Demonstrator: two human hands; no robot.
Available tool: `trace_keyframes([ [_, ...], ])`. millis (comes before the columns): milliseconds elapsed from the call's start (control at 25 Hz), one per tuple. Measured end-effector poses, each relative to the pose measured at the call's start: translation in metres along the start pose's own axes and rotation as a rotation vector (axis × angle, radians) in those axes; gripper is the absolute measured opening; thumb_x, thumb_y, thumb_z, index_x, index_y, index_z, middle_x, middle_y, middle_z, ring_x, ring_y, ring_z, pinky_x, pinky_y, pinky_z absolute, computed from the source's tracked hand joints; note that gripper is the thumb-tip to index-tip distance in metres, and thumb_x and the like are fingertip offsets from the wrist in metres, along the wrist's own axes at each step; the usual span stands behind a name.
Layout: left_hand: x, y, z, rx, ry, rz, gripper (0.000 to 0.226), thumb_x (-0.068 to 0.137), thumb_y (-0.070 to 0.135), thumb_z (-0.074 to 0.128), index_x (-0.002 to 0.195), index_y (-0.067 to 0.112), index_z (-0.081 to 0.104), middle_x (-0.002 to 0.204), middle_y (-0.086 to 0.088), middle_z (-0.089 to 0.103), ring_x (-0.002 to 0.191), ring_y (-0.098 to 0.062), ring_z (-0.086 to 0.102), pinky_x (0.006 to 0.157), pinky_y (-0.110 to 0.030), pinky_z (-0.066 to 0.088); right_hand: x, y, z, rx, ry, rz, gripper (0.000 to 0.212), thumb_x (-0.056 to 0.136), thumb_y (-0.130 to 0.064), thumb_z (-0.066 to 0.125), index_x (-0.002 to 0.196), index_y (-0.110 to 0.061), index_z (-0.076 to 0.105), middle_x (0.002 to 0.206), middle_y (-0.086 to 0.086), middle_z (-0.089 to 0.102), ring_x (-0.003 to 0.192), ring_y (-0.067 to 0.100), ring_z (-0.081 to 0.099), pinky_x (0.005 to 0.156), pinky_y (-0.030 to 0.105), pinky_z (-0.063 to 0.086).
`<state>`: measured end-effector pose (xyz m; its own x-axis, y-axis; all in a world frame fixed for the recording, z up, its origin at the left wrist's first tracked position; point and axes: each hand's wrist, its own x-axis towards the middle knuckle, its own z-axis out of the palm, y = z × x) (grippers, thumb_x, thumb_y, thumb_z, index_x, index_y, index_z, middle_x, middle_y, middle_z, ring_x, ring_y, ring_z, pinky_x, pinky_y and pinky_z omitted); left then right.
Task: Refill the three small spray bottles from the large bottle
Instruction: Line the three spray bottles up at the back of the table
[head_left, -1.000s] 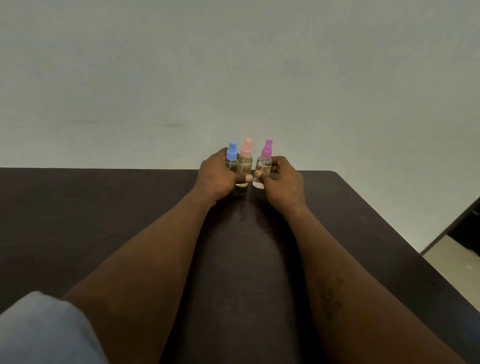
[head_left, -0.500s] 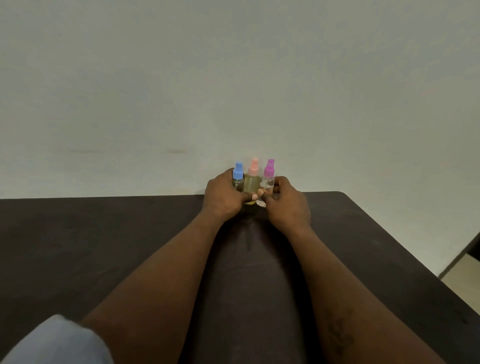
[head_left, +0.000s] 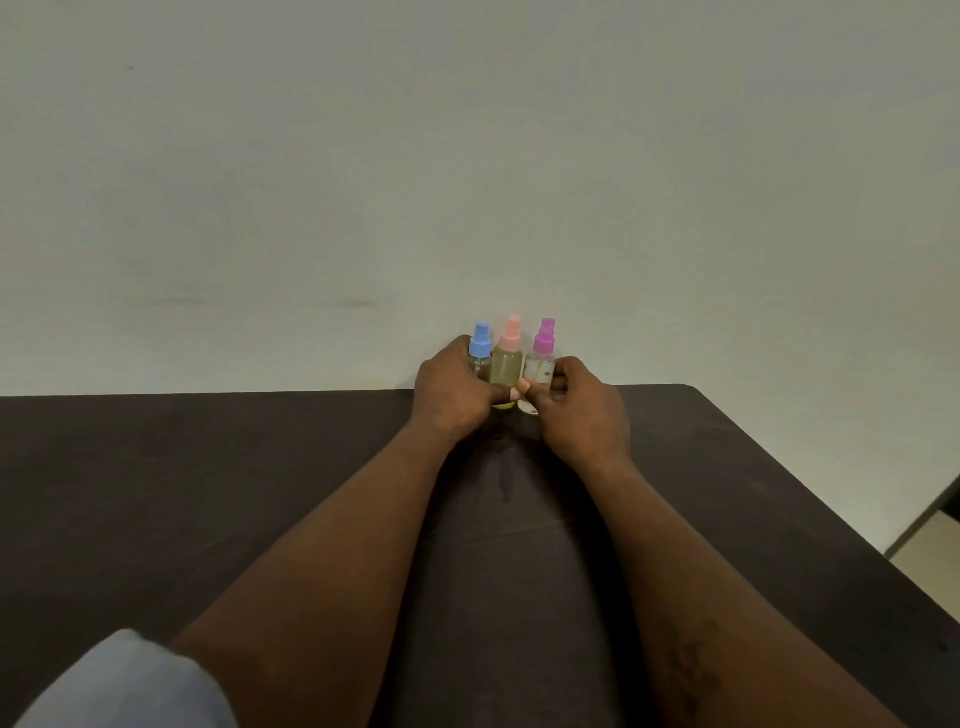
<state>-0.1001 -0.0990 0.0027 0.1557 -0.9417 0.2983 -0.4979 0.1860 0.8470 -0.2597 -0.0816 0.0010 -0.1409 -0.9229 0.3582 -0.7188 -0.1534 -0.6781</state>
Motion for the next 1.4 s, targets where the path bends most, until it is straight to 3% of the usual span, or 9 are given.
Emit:
trace_keyframes([
  [280, -0.002, 0.001, -0.002, -0.004, -0.027, 0.028, 0.04, 0.072, 0.032, 0.095, 0.101, 0.027, 0.069, 0.1, 0.008, 0.075, 0.094, -0.016, 0.07, 0.091, -0.036, 0.057, 0.0, -0.001, -0.001, 0.013, 0.008, 0.01, 0.037, 0.095, -0.054, 0.071, 0.121, -0.028, 0.066, 0.108, -0.012, 0.076, 0.099, 0.011, 0.07, 0.085, 0.039, 0.06],
  [440, 0.001, -0.005, -0.003, -0.09, -0.049, -0.01, 0.037, 0.071, 0.035, 0.094, 0.101, 0.022, 0.076, 0.097, 0.004, 0.079, 0.093, -0.02, 0.074, 0.091, -0.045, 0.06, 0.0, -0.002, -0.002, 0.021, -0.003, 0.008, 0.036, 0.096, -0.054, 0.07, 0.12, -0.028, 0.066, 0.104, -0.014, 0.074, 0.096, 0.008, 0.069, 0.081, 0.035, 0.057],
  [560, 0.005, -0.01, -0.006, -0.169, -0.062, -0.058, 0.034, 0.073, 0.024, 0.091, 0.103, 0.02, 0.077, 0.096, 0.001, 0.079, 0.093, -0.023, 0.075, 0.092, -0.05, 0.06, 0.001, -0.001, -0.001, 0.003, 0.0, -0.008, 0.035, 0.095, -0.054, 0.07, 0.118, -0.029, 0.066, 0.099, -0.016, 0.071, 0.093, 0.007, 0.067, 0.077, 0.034, 0.056],
  [800, -0.001, -0.008, -0.005, -0.237, -0.043, -0.018, 0.053, 0.069, 0.027, 0.098, 0.11, 0.02, 0.066, 0.102, 0.006, 0.076, 0.095, -0.015, 0.072, 0.085, -0.032, 0.059, 0.001, 0.001, 0.0, -0.007, 0.011, -0.015, 0.033, 0.096, -0.054, 0.069, 0.116, -0.028, 0.065, 0.101, -0.012, 0.073, 0.095, 0.013, 0.068, 0.082, 0.041, 0.059],
  [1080, 0.001, -0.01, -0.01, -0.273, -0.123, -0.023, 0.041, 0.078, 0.02, 0.091, 0.116, 0.023, 0.075, 0.104, 0.004, 0.079, 0.099, -0.018, 0.075, 0.097, -0.045, 0.06, 0.001, 0.0, -0.001, -0.023, -0.006, -0.013, 0.037, 0.095, -0.056, 0.069, 0.119, -0.028, 0.064, 0.101, -0.013, 0.071, 0.094, 0.011, 0.066, 0.078, 0.036, 0.056],
  [1240, -0.002, -0.007, -0.008, -0.271, -0.061, -0.017, 0.049, 0.072, 0.023, 0.096, 0.113, 0.019, 0.069, 0.102, 0.005, 0.077, 0.095, -0.013, 0.073, 0.08, -0.025, 0.058, 0.002, 0.001, 0.0, -0.04, -0.003, -0.023, 0.035, 0.096, -0.054, 0.069, 0.118, -0.027, 0.064, 0.099, -0.011, 0.071, 0.093, 0.013, 0.066, 0.077, 0.037, 0.057],
  [1400, -0.004, -0.006, -0.009, -0.269, -0.089, -0.002, 0.044, 0.077, 0.027, 0.093, 0.115, 0.021, 0.072, 0.105, 0.006, 0.078, 0.098, -0.012, 0.074, 0.091, -0.033, 0.06, 0.001, 0.001, 0.0, -0.033, 0.004, -0.027, 0.036, 0.095, -0.054, 0.07, 0.118, -0.027, 0.065, 0.101, -0.011, 0.073, 0.094, 0.012, 0.068, 0.078, 0.036, 0.057],
])
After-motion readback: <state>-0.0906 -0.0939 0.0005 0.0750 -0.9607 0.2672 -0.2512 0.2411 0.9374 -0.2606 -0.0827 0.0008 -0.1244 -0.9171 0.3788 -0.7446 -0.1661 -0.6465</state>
